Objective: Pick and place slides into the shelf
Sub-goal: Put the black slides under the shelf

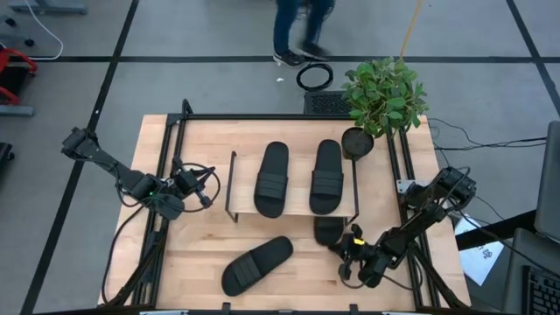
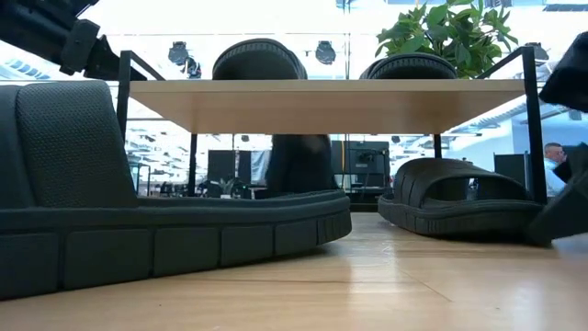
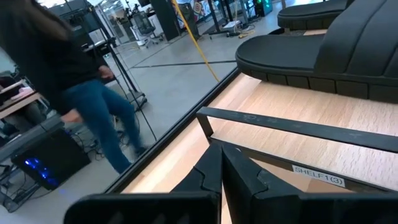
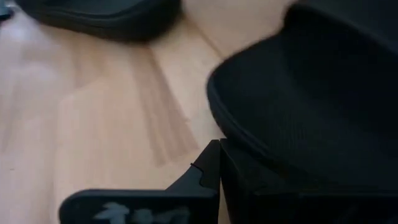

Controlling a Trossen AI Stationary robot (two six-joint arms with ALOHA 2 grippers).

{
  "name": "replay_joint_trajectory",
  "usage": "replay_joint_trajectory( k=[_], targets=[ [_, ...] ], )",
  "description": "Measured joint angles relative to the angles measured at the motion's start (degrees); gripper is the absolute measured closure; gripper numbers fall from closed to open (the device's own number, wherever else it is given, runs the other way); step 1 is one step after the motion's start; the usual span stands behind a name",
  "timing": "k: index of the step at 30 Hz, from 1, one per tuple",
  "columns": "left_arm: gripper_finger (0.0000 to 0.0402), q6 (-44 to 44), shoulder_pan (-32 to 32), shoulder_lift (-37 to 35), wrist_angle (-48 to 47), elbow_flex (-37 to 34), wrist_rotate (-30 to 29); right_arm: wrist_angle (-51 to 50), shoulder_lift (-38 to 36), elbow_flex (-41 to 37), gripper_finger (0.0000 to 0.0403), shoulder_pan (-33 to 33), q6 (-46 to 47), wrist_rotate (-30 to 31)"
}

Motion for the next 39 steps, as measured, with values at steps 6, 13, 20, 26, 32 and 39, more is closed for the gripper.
replay_joint_trajectory(
  k=[6, 13, 20, 26, 32, 39],
  targets=[
    [0.0392, -0.13, 0.0, 0.0, -0.04, 0.0, 0.05, -8.12, 0.02, -0.02, 0.0403, 0.0, 7.78, 3.52],
    [0.0392, 0.13, 0.0, 0.0, -0.04, 0.0, 1.57, -1.16, -0.82, -0.02, 0.0403, -0.04, -4.61, -2.98],
    [0.0392, 0.97, -0.04, 0.0, -0.63, 0.0, 4.59, -0.09, -7.83, -0.02, 0.0403, 0.81, -16.92, -7.34],
    [0.0392, 1.88, -4.46, 0.0, -4.05, -0.02, 6.21, 3.98, -20.01, -0.02, 0.0403, 4.7, -36.61, -10.16],
    [0.0392, 1.79, -12.97, 0.67, -3.73, -0.02, 9.95, 5.61, -31.67, -0.02, 0.0403, 11.67, -58.1, -2.29],
    [0.0392, 1.17, -22.56, 9.57, 6.08, -0.02, 13.91, 5.38, -42.05, -2.09, 0.0403, 17.55, -80.13, 2.3]
  ],
)
